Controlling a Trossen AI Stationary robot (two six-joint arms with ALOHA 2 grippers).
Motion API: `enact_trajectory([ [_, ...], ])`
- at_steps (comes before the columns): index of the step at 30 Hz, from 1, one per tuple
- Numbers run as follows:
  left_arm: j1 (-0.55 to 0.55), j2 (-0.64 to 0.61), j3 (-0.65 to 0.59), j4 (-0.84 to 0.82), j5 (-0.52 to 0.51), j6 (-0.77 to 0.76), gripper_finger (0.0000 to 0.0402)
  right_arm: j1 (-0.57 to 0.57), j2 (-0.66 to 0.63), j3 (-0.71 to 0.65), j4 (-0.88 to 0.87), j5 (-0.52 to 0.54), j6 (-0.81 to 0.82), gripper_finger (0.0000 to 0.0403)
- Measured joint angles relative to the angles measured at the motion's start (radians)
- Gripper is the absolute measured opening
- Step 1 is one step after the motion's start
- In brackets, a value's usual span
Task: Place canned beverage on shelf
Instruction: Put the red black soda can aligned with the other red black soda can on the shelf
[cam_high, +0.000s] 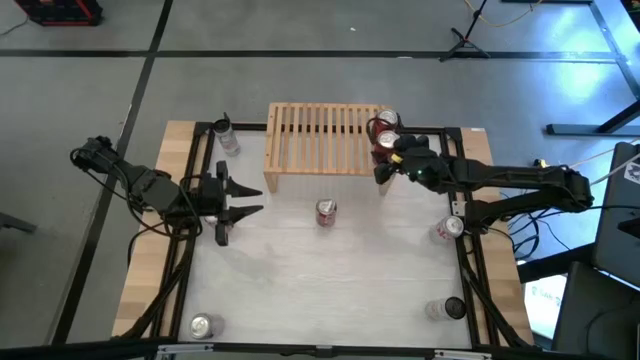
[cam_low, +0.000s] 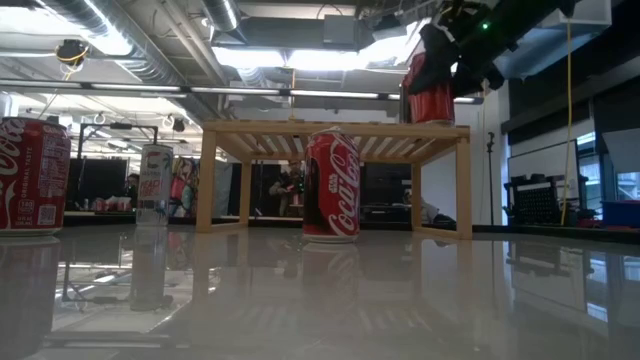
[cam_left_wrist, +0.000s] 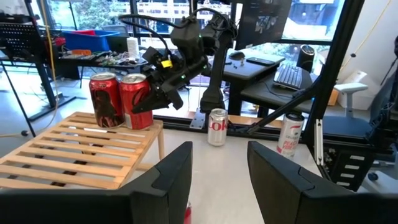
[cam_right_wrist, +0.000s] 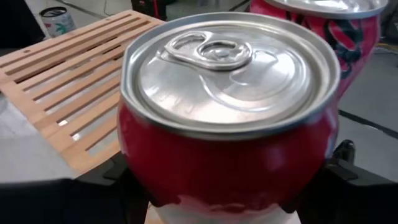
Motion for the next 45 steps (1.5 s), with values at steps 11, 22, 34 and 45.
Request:
enact_trajectory([
  [11, 0.0, 0.001, 0.0, 0.003, -0.009, 0.0, 0.0149, 0.001, 0.004, 0.001, 0.004, 0.007, 0.0, 0.0388],
  [22, 0.0, 0.001, 0.0, 0.003, -0.011, 0.0, 0.0149, 0.001, 0.004, 0.001, 0.056, -0.02, 0.002, 0.0341],
  [34, 0.0, 0.001, 0.0, 0.003, -0.011, 0.0, 0.0149, 0.003, 0.004, 0.008, 0.049, -0.002, 0.001, 0.033],
  [45, 0.0, 0.001, 0.0, 0.003, -0.016, -0.001, 0.0149, 0.003, 0.004, 0.104, 0.022, -0.002, -0.05, 0.033],
])
